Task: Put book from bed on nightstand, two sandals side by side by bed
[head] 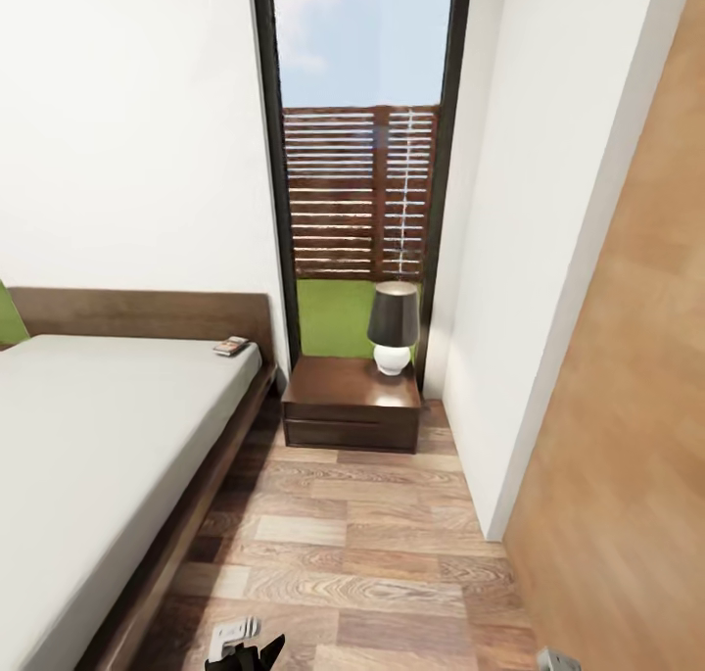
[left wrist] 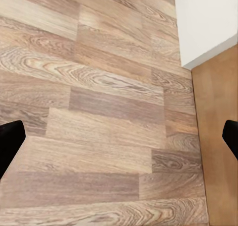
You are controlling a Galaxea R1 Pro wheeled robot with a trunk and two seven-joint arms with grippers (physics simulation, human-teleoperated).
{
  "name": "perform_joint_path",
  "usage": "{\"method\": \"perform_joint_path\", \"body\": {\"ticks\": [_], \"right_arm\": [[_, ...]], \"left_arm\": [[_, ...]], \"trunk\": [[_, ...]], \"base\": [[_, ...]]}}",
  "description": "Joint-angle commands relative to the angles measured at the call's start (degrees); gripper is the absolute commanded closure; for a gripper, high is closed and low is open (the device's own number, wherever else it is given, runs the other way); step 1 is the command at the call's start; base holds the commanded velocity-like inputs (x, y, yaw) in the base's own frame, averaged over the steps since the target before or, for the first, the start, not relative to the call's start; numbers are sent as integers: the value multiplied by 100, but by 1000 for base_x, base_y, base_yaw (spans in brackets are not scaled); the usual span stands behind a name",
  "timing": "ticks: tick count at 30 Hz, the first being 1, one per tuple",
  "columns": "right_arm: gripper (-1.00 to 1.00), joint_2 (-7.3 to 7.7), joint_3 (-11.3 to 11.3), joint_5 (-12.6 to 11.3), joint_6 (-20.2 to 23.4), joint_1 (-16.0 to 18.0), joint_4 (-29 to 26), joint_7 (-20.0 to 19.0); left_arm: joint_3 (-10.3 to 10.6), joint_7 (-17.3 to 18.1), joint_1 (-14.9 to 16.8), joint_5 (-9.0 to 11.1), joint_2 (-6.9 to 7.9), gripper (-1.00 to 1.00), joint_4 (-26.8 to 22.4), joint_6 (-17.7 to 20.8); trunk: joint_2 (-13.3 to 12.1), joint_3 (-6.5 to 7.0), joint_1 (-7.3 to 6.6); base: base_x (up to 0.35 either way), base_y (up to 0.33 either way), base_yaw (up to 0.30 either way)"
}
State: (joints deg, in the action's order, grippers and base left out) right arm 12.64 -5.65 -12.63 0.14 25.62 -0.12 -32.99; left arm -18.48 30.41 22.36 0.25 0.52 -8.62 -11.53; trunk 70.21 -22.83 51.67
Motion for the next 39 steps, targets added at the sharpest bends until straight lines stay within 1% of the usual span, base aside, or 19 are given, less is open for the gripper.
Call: {"method": "perform_joint_path", "body": {"ticks": [1, 31, 39], "right_arm": [[-100, 1, -43, 6, 2, 4, 6, -23], [-100, 1, -44, 5, -4, 4, 15, -17], [-100, 1, -48, 0, -6, 4, 17, -15]], "left_arm": [[-15, 22, 5, 2, 1, -100, 8, -16], [-15, 21, 5, 2, 1, -100, 10, -16], [-15, 21, 5, 2, 1, -100, 10, -16]], "trunk": [[3, -6, 3], [3, -6, 3], [3, -6, 3]], "base": [[314, 0, 0], [317, -11, 0], [110, -32, 0]]}}
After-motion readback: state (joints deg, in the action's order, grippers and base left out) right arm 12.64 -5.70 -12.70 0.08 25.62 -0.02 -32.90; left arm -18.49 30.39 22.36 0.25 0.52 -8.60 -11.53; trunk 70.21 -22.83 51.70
